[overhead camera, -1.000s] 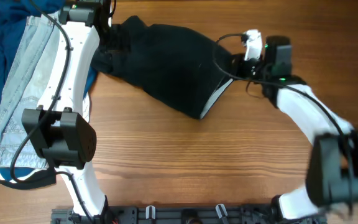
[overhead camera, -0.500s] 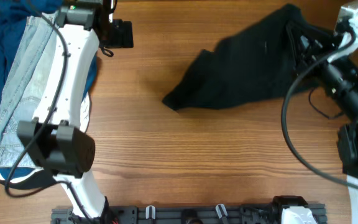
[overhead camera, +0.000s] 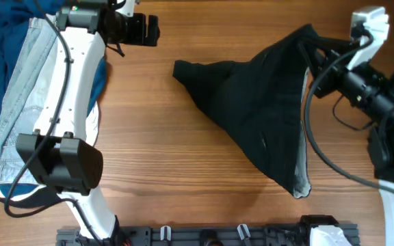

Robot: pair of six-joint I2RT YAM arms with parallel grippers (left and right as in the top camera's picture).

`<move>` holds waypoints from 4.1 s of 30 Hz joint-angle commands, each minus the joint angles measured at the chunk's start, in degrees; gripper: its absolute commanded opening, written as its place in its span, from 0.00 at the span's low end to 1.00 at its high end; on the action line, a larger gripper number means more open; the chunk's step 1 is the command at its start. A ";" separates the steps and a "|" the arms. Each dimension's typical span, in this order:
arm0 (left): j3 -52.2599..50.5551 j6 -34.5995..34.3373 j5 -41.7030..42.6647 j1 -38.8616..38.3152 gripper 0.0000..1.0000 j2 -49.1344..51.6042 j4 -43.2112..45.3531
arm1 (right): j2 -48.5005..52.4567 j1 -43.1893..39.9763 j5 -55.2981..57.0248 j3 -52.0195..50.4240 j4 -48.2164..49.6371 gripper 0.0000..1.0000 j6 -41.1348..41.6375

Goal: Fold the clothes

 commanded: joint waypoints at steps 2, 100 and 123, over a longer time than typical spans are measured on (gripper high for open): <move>0.39 1.09 3.48 1.27 1.00 -0.02 -1.42 | 6.25 4.63 -0.98 1.66 6.14 0.04 3.30; -48.04 -22.75 10.27 8.66 0.04 -4.39 19.47 | 31.26 8.37 5.07 -20.81 -10.86 0.77 -11.28; -15.39 -21.29 7.74 9.25 0.04 -23.82 13.05 | 6.75 4.17 12.85 2.01 -23.89 0.04 -8.48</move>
